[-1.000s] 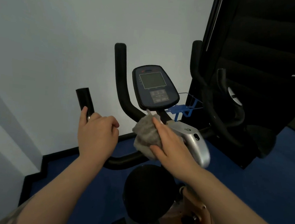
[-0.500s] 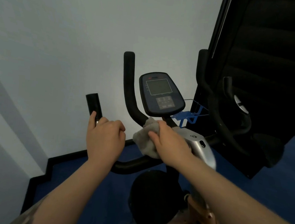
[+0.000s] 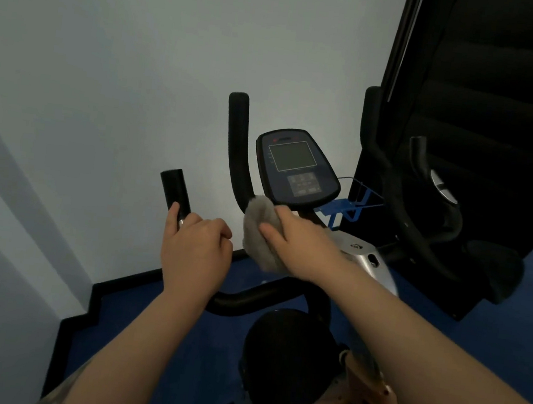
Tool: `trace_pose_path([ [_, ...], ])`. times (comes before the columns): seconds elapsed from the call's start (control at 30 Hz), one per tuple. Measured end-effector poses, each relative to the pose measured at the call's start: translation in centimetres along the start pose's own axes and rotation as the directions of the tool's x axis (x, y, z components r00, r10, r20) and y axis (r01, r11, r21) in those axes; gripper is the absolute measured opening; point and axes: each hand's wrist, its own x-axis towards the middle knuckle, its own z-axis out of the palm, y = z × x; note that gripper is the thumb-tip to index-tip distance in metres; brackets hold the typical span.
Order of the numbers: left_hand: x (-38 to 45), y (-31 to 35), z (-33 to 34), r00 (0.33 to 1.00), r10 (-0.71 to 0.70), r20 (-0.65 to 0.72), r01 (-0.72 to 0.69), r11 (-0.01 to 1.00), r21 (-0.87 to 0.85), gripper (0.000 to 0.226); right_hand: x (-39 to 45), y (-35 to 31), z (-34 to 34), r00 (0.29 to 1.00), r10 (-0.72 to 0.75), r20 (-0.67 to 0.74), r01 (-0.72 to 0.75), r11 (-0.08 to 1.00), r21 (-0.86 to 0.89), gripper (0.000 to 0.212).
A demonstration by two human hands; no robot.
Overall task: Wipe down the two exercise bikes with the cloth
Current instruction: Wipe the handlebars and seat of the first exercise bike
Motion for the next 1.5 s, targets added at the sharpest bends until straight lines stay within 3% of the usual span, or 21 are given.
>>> trace_pose_path([
  [0.1,0.1,0.1,0.2,1.000,0.000,-0.012,0.000,1.000,-0.004,0.015,-2.6,1.5,0.6,0.998,0.005,-0.062,-0.008,0.998,-0.057,0.039],
  [0.23,0.3,0.2,0.2,1.000,0.005,0.007,-0.005,0.999,0.049,0.016,1.9,-1.0,-1.0,0.996,-0.036,0.081,0.047,0.989,-0.143,0.042],
  [0.33,0.2,0.1,0.1,1.000,0.016,-0.018,-0.015,0.999,0.045,0.015,4.0,-3.0,-0.8,0.997,-0.072,0.019,0.075,0.981,-0.177,0.045],
  [0.5,0.0,0.1,0.2,0.999,0.018,-0.029,-0.018,1.000,0.021,0.015,-1.3,0.5,0.7,0.998,0.014,-0.068,-0.019,0.998,-0.064,0.043],
  [0.67,0.2,0.0,0.2,0.999,0.009,-0.037,-0.008,1.000,0.027,0.017,0.3,0.3,-0.9,0.991,0.052,0.121,-0.063,0.994,0.085,0.040],
  [0.73,0.2,0.0,0.0,0.999,0.015,-0.033,-0.014,1.000,0.022,0.017,-0.1,0.4,-1.1,0.992,0.038,0.118,-0.070,0.957,0.280,0.037],
  [0.77,0.0,0.1,0.0,1.000,0.014,-0.023,-0.014,1.000,0.015,0.017,-0.8,0.9,-0.8,0.995,0.028,0.096,-0.056,0.954,0.296,0.041],
  [0.87,-0.6,0.0,0.0,1.000,0.006,-0.016,-0.006,1.000,-0.031,0.016,-4.2,2.1,0.3,0.999,-0.047,0.006,0.046,0.995,0.091,0.068],
  [0.97,-0.7,0.1,0.0,1.000,-0.002,-0.019,0.001,0.999,-0.049,0.016,-5.5,2.7,0.4,0.996,-0.090,-0.015,0.091,0.994,0.054,0.080],
  [1.03,-0.7,0.2,0.0,0.999,-0.010,-0.030,0.008,0.998,-0.065,0.017,-5.1,2.3,0.5,0.998,-0.070,0.005,0.070,0.997,-0.015,0.079],
  [1.1,-0.5,0.2,0.0,0.999,-0.021,-0.037,0.018,0.997,-0.074,0.017,-3.5,1.2,0.5,1.000,-0.011,-0.012,0.010,0.997,-0.072,0.065],
  [1.17,-0.7,0.2,0.0,0.999,-0.022,-0.032,0.019,0.997,-0.071,0.016,-1.4,0.2,0.0,0.998,0.070,0.005,-0.069,0.996,-0.056,0.047],
  [1.3,-0.8,0.2,-0.2,0.999,-0.003,-0.036,0.000,0.997,-0.080,0.014,-0.8,0.5,-0.7,0.992,0.110,0.057,-0.120,0.966,0.228,0.046],
  [1.37,-0.8,0.2,-0.2,0.999,-0.005,-0.041,0.001,0.996,-0.094,0.014,-3.4,1.5,0.3,0.998,0.052,-0.039,-0.046,0.989,0.142,0.047],
  [1.43,-0.8,0.2,-0.2,0.999,-0.005,-0.046,0.000,0.995,-0.097,0.014,-6.0,2.4,1.5,0.989,-0.064,-0.130,0.072,0.996,0.058,0.063],
  [1.5,-0.8,0.2,-0.1,0.999,-0.007,-0.052,0.002,0.996,-0.087,0.014,-6.2,2.8,1.5,0.989,-0.094,-0.114,0.103,0.991,0.080,0.071],
])
